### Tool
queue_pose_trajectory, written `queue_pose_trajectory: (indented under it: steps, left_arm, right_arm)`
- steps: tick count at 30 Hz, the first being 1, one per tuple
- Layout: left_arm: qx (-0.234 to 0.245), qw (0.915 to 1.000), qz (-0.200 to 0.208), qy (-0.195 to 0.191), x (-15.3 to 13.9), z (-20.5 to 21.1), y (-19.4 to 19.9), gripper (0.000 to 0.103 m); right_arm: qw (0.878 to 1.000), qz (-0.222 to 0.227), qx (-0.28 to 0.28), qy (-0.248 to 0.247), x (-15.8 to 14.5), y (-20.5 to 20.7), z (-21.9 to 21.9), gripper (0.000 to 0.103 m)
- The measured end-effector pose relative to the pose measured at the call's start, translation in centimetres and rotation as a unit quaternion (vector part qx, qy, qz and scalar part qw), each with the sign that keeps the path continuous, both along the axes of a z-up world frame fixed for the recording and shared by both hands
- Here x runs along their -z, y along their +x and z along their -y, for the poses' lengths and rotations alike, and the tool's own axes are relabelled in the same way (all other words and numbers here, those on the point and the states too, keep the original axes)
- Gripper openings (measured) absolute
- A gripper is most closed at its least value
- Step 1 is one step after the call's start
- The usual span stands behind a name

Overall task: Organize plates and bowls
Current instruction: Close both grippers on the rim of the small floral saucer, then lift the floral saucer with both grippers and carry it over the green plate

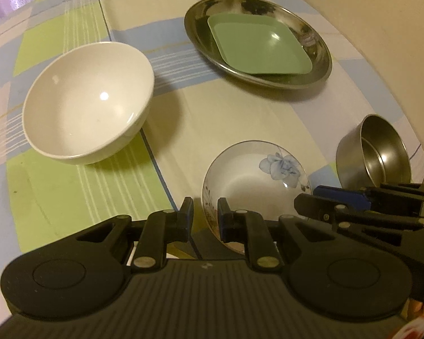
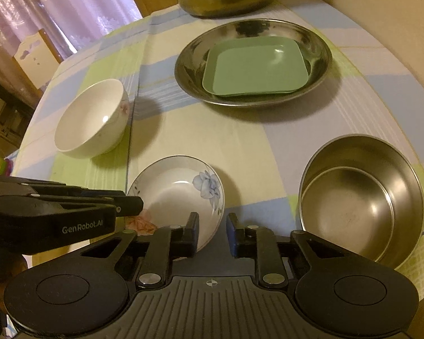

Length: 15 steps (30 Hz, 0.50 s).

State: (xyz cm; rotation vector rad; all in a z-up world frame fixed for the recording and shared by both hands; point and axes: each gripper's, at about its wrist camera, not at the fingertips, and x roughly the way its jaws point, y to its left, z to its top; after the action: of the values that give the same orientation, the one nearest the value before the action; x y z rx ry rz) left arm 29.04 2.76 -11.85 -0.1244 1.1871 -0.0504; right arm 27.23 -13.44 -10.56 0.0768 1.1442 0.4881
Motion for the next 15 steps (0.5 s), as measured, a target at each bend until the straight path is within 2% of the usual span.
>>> queue_pose_trajectory:
  steps: [8,15]
  left_arm:
    - [0.010,0.9999,-0.007,-0.010,0.72,-0.05,0.51,0.015]
    - [0.018,0.9998,-0.001,-0.007,0.92,0.28,0.42,0.015]
  right_arm:
    - [1.000,-0.010,0.019,0.004,0.49,0.29,0.21,0.007]
    - [1.000,-0.002,0.019,0.002,0.53,0.09,0.14,0.007]
